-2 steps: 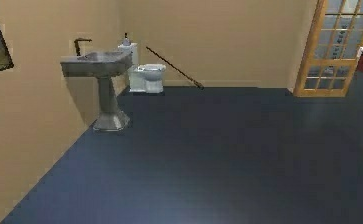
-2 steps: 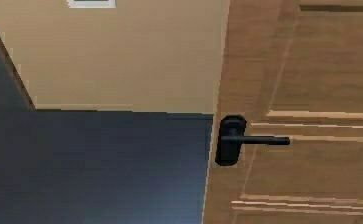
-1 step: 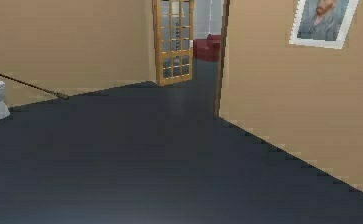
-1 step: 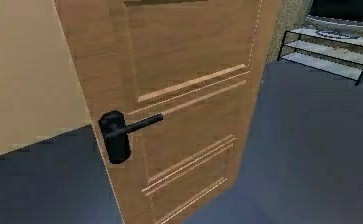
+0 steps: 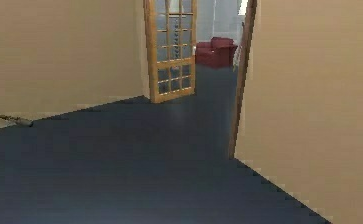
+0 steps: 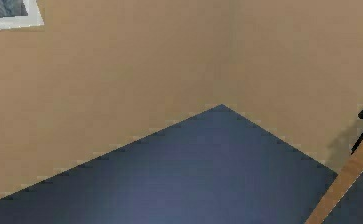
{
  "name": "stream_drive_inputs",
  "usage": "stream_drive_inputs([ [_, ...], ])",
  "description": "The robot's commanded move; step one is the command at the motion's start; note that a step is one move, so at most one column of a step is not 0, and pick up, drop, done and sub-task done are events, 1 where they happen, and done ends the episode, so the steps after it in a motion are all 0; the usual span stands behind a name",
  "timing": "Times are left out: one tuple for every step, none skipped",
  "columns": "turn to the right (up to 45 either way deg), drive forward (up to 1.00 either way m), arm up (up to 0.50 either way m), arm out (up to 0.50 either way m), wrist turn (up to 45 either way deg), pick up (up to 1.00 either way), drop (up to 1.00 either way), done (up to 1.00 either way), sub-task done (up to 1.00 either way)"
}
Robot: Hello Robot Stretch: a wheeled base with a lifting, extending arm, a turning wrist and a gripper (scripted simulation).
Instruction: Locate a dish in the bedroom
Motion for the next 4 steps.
stream_drive_inputs([
  [3.0, 0.0, 0.0, 0.0, 0.0, 0.0, 0.0, 0.0, 0.0],
  [0.0, 1.0, 0.0, 0.0, 0.0, 0.0, 0.0, 0.0, 0.0],
  [0.0, 0.95, 0.0, 0.0, 0.0, 0.0, 0.0, 0.0, 0.0],
  [15.0, 0.0, 0.0, 0.0, 0.0, 0.0, 0.0, 0.0, 0.0],
])
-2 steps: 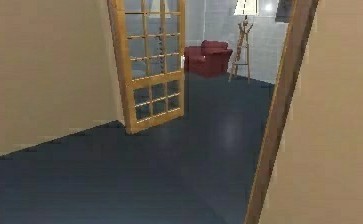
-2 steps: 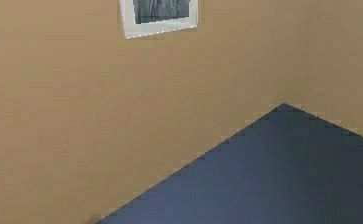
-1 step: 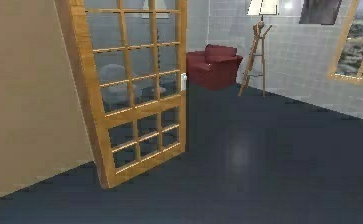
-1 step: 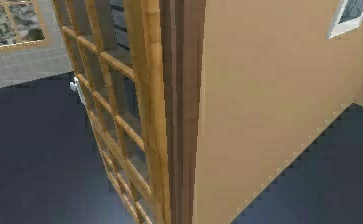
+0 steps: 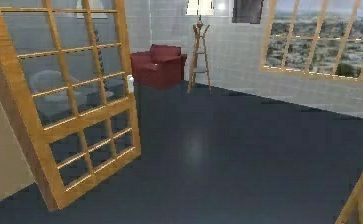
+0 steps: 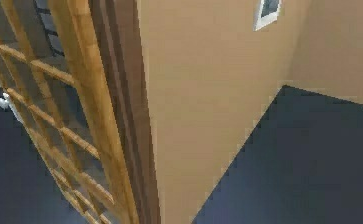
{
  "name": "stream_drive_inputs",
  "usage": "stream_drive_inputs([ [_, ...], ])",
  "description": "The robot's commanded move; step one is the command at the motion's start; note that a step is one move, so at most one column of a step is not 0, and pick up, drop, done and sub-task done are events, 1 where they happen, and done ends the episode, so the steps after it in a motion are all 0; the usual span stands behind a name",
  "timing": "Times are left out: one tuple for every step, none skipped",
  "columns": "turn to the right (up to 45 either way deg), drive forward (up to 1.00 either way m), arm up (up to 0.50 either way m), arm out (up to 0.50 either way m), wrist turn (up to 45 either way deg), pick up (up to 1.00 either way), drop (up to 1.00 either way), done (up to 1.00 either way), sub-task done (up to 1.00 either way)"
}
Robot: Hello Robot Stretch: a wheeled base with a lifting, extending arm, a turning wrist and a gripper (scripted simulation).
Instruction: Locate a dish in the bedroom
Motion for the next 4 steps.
stream_drive_inputs([
  [0.0, 1.0, 0.0, 0.0, 0.0, 0.0, 0.0, 0.0, 0.0],
  [0.0, 0.7, 0.0, 0.0, 0.0, 0.0, 0.0, 0.0, 0.0],
  [-3.0, 0.0, 0.0, 0.0, 0.0, 0.0, 0.0, 0.0, 0.0],
  [45.0, 0.0, 0.0, 0.0, 0.0, 0.0, 0.0, 0.0, 0.0],
])
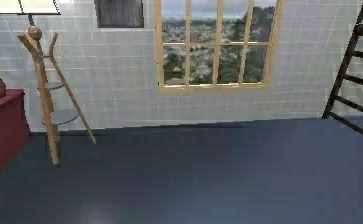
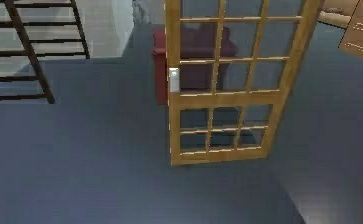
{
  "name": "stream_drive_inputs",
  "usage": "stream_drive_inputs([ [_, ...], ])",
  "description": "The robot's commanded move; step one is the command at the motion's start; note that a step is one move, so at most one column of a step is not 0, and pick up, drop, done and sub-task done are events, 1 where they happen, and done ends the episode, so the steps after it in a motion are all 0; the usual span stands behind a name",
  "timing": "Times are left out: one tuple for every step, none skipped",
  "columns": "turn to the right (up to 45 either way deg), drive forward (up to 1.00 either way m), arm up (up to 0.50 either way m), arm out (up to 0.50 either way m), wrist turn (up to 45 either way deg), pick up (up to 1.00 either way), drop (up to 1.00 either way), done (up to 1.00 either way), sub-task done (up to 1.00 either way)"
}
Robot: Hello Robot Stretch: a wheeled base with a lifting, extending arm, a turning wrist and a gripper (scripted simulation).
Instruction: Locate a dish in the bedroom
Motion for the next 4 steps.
stream_drive_inputs([
  [45.0, 0.0, 0.0, 0.0, 0.0, 0.0, 0.0, 0.0, 0.0],
  [39.0, 0.0, 0.0, 0.0, 0.0, 0.0, 0.0, 0.0, 0.0],
  [0.0, 0.15, 0.0, 0.0, 0.0, 0.0, 0.0, 0.0, 0.0],
  [-45.0, 0.0, 0.0, 0.0, 0.0, 0.0, 0.0, 0.0, 0.0],
])
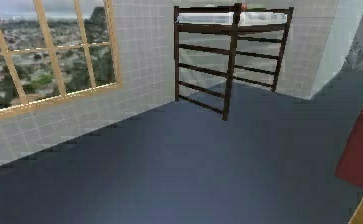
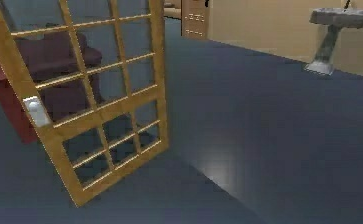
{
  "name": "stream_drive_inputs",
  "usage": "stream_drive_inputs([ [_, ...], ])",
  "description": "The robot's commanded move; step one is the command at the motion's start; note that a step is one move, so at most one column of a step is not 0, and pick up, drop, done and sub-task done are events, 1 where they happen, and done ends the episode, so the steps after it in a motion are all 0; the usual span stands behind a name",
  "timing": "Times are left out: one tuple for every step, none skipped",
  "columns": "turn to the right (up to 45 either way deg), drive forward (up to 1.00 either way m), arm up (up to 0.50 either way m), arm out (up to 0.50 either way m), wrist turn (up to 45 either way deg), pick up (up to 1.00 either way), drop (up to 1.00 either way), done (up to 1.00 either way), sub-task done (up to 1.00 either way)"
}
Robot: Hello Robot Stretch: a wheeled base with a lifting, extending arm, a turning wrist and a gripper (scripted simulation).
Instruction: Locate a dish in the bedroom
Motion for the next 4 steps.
stream_drive_inputs([
  [-27.0, 0.0, 0.0, 0.0, 0.0, 0.0, 0.0, 0.0, 0.0],
  [0.0, 0.05, 0.0, 0.0, 0.0, 0.0, 0.0, 0.0, 0.0],
  [-45.0, 0.0, 0.0, 0.0, 0.0, 0.0, 0.0, 0.0, 0.0],
  [-12.0, 0.0, 0.0, 0.0, 0.0, 0.0, 0.0, 0.0, 0.0],
])
